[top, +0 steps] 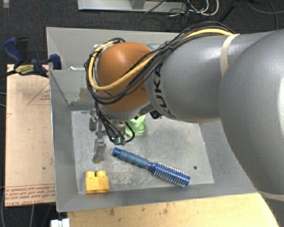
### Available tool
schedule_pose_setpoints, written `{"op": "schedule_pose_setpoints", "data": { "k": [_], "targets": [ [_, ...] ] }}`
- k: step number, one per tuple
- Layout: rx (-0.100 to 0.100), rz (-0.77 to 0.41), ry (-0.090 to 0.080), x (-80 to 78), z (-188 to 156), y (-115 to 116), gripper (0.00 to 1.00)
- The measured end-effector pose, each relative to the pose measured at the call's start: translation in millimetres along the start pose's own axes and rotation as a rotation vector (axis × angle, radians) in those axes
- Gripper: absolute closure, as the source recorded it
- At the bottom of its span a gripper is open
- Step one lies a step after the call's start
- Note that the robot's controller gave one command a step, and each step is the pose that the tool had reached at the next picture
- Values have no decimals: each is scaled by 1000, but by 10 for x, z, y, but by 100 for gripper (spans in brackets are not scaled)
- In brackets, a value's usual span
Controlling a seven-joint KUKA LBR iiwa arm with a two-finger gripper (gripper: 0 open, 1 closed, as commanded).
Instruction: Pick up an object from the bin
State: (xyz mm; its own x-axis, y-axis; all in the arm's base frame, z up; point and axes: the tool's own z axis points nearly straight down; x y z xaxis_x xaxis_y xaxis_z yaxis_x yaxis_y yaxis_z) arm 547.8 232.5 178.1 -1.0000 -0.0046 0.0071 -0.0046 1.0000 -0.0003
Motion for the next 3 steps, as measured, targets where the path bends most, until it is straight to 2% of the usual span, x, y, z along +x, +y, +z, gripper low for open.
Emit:
{"op": "schedule_pose_setpoints", "data": {
  "k": [1, 2, 3],
  "targets": [
    [2, -163, -1, 676, 354, -727, 0],
    [2, -95, -11, 282, 392, -1298, 0],
    [0, -15, -2, 206, 1122, -1449, 0]
  ]
}}
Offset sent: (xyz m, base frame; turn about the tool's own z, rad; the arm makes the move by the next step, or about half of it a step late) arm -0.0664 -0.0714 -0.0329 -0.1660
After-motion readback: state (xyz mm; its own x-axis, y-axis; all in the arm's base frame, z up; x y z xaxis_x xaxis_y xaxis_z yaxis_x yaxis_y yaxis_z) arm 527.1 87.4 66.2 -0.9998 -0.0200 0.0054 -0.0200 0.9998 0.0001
